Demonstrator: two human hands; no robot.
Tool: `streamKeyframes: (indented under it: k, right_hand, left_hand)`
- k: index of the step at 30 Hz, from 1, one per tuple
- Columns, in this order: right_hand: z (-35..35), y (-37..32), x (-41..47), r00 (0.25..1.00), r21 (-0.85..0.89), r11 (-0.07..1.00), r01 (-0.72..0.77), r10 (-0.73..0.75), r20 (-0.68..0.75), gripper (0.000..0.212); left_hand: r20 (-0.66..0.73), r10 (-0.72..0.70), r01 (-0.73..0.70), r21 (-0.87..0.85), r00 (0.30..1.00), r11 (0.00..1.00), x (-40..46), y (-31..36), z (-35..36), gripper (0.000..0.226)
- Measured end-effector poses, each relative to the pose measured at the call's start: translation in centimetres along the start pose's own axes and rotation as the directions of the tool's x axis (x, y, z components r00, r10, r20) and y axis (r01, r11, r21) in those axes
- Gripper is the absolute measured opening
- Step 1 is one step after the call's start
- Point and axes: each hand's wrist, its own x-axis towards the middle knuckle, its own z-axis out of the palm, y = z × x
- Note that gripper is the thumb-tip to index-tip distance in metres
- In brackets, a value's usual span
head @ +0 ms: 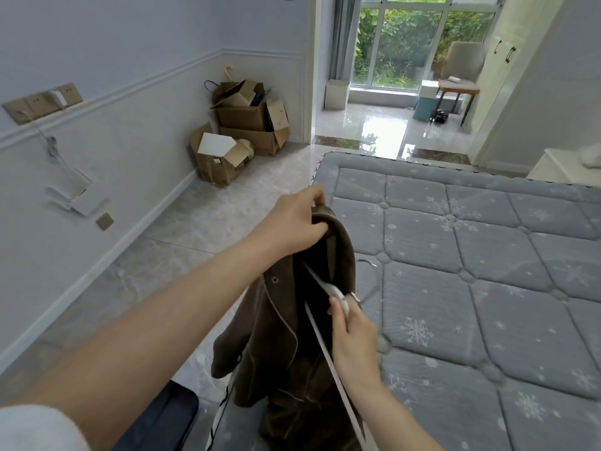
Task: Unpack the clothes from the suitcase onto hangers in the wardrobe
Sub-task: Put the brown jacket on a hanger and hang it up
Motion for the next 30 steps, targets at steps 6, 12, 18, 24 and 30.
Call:
streamKeyframes:
  k: [6,12,18,24,30]
  right_hand:
    - [0.1,-0.5,-0.6,0.996,0.030,0.999,0.042,-0.040,-0.074,0.032]
    - [-0.4,0.2,-0.4,0.981,0.119,0.991,0.061,-0.038,-0.188,0.034]
    - [0.8,0.8,0.5,0.998,0.125,0.992,0.007,0.000,-0.056,0.031]
    - [-0.5,2.0,1.0,0.984,0.341,0.935,-0.101,0.144,-0.103,0.039]
    - [-2.0,2.0,0.8,0.995,0.393,0.918,-0.058,0.083,-0.048,0.056]
  left_hand:
    - [-0.003,0.065,-0.065,0.098,0.998,0.993,-1.5,-0.2,0.0,0.018]
    - [-0.033,0.023,-0.018,0.158,0.999,0.987,-2.5,0.1,0.1,0.025]
    - [0.076,0.175,-0.182,0.084,0.982,0.980,-5.3,4.1,4.6,0.028]
    - [0.109,0.114,-0.126,0.116,0.988,0.985,-5.6,2.6,4.4,0.025]
    - [0.063,0.180,-0.183,0.043,0.982,0.982,-6.5,1.6,3.5,0.024]
